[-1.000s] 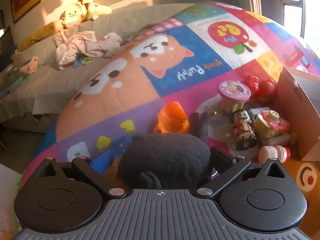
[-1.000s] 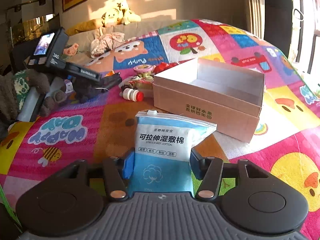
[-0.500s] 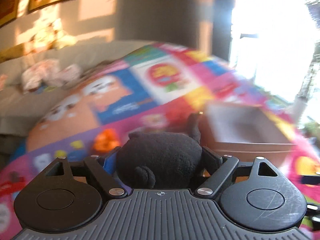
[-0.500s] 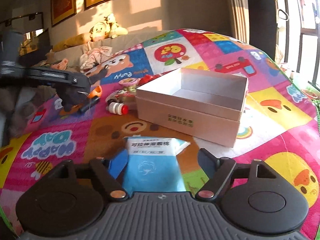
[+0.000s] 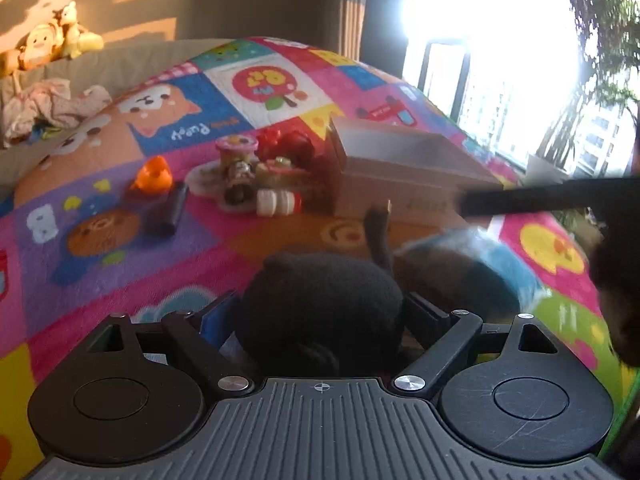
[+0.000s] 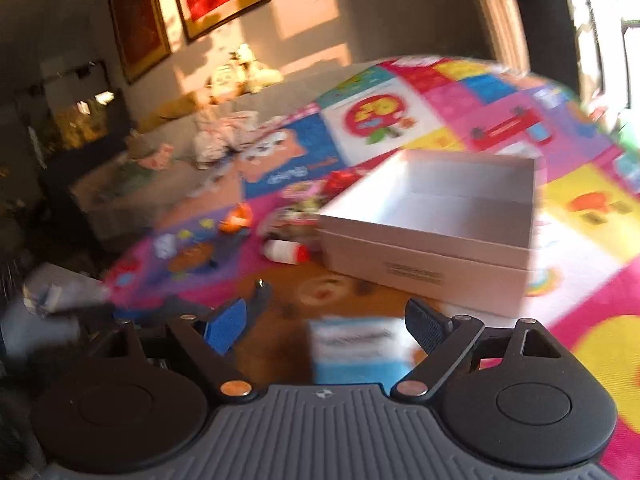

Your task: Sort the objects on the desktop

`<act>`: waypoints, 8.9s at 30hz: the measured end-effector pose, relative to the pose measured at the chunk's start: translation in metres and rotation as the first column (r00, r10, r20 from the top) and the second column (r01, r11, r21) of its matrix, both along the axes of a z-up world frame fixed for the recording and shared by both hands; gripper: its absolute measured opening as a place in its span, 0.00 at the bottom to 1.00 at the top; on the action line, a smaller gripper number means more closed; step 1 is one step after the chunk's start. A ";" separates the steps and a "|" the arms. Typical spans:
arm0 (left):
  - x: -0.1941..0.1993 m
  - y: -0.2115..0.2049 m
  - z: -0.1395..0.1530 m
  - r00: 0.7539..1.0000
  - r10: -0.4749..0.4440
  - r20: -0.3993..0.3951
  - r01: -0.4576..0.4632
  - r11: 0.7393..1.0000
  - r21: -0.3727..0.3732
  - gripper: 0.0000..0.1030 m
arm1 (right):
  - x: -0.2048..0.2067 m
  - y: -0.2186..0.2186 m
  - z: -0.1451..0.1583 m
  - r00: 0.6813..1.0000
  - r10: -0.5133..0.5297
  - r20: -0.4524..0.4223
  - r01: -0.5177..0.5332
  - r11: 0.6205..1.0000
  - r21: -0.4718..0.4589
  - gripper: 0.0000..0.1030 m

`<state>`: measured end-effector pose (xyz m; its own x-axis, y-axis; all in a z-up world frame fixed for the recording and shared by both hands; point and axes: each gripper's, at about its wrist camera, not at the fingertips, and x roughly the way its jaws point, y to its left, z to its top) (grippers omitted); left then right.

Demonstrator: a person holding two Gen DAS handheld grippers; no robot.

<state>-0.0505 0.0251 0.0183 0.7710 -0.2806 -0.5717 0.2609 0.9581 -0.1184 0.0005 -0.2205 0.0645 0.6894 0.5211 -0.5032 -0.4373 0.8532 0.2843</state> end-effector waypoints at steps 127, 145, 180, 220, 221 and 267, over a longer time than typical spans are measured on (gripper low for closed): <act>0.080 0.024 -0.016 0.978 0.209 0.015 -0.206 0.971 -0.120 1.00 | 0.325 0.147 -0.012 0.946 -0.137 -0.292 0.042 0.950 -0.309 0.67; 0.077 0.013 -0.014 0.988 0.156 0.021 -0.154 0.984 -0.093 1.00 | 0.164 0.147 -0.008 0.870 0.245 -0.428 -0.383 0.882 -0.273 0.40; 0.061 -0.067 -0.005 0.998 -0.060 -0.019 0.063 0.981 0.182 1.00 | 0.059 -0.044 0.015 0.987 -0.045 -0.156 0.039 0.998 -0.043 0.56; 0.018 -0.042 0.013 0.997 -0.060 -0.055 0.070 0.980 0.187 1.00 | 0.094 -0.089 -0.021 0.975 -0.207 -0.081 0.215 0.971 0.104 1.00; 0.017 -0.037 0.011 0.997 -0.044 -0.055 0.054 0.978 0.199 1.00 | 0.091 -0.089 -0.020 0.977 -0.197 -0.076 0.205 0.973 0.110 1.00; 0.022 -0.031 0.015 0.997 -0.076 -0.019 0.078 0.990 0.115 0.46 | -0.002 -0.042 -0.005 0.999 -0.043 -0.022 0.034 0.948 -0.318 0.61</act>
<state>-0.0290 -0.0061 0.0335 0.7411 -0.2700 -0.6147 0.3335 0.9427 -0.0119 -0.0018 -0.2623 0.0593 0.6887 0.3044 -0.6581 -0.3979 0.9174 0.0080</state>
